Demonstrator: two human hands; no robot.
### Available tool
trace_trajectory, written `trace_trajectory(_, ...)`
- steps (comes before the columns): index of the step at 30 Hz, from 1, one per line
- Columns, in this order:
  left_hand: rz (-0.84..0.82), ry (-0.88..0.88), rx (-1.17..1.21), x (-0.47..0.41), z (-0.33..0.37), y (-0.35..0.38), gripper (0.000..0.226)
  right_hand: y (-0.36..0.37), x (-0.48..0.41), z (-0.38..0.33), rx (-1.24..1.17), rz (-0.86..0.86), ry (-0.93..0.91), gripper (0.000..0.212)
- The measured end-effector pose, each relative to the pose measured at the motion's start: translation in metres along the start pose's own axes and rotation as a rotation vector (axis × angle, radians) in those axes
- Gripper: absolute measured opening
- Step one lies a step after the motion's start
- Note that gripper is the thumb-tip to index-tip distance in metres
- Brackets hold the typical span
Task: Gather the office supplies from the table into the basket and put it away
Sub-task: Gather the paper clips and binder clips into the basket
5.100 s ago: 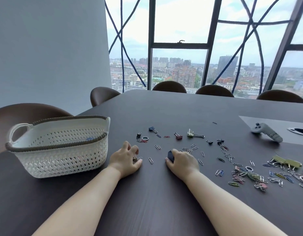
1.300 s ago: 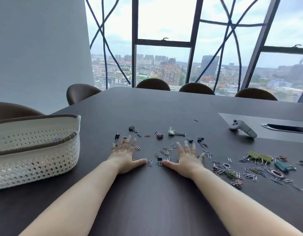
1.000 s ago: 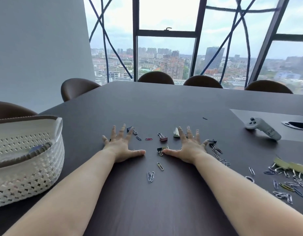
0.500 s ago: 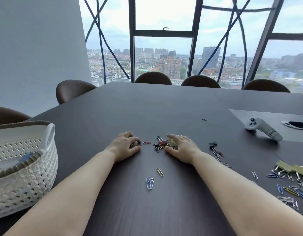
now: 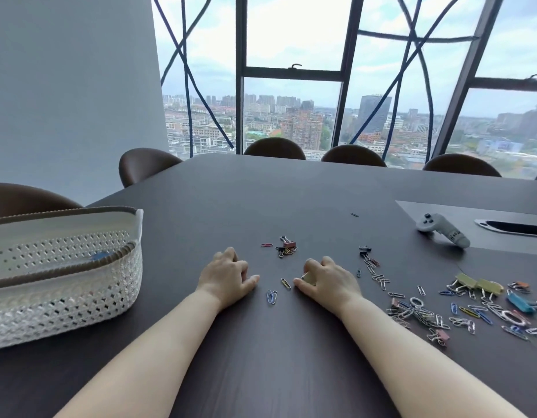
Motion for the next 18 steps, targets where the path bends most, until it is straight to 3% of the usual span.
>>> trace_trajectory(8,0.081,-0.009,-0.005,0.019,0.008,-0.003,0.036,0.002,0.016,-0.009,0.029,0.034,-0.044,0.035)
trace_trajectory(13,0.099,0.022,0.111,0.025,0.004,-0.006,0.045,0.002,0.025,-0.011,0.016,0.065,-0.026,0.032)
trace_trajectory(18,0.224,0.046,0.287,0.044,0.002,-0.028,0.045,-0.006,0.031,-0.013,-0.230,0.074,-0.001,0.028)
Point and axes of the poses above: each hand's wrist, its own x-axis away from the middle knuckle, its own y-axis out of the palm, z = x × y, the point moved 2 cm from there along -x, towards the middle knuckle, and after that the axes turned 2 degrees about -z, right-handed, at the moved point
